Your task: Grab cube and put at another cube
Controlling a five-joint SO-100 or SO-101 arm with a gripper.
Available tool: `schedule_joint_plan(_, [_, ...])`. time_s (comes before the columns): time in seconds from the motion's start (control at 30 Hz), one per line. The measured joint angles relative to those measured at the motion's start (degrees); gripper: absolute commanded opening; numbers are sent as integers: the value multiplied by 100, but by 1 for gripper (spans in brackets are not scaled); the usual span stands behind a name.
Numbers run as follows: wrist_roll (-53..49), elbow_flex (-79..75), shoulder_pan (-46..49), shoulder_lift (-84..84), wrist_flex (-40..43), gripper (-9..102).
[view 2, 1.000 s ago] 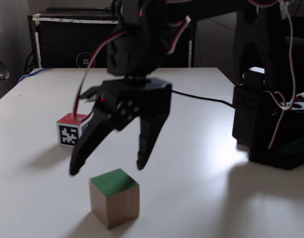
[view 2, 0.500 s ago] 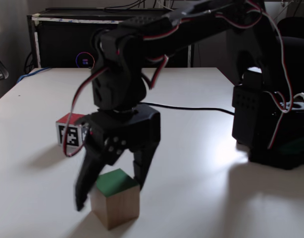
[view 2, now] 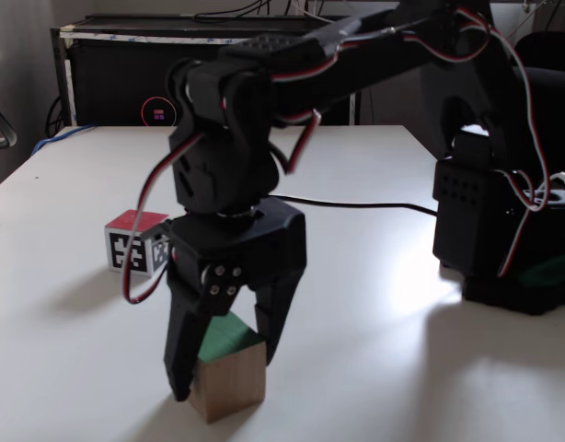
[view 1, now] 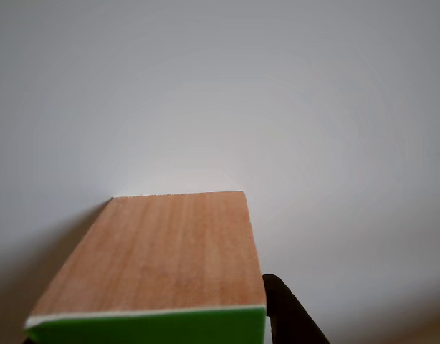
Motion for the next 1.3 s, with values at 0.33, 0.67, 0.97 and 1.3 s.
schedule_joint_plan(0.33, [-70,-18,0,18,26,16])
schedule_joint_plan(0.67, [114,334,141,923,-185,10])
schedule_joint_plan(0.97, [-88,404,1626,2479,53,9])
schedule_joint_plan(1.3, [-729,475,3964,2751,88,9])
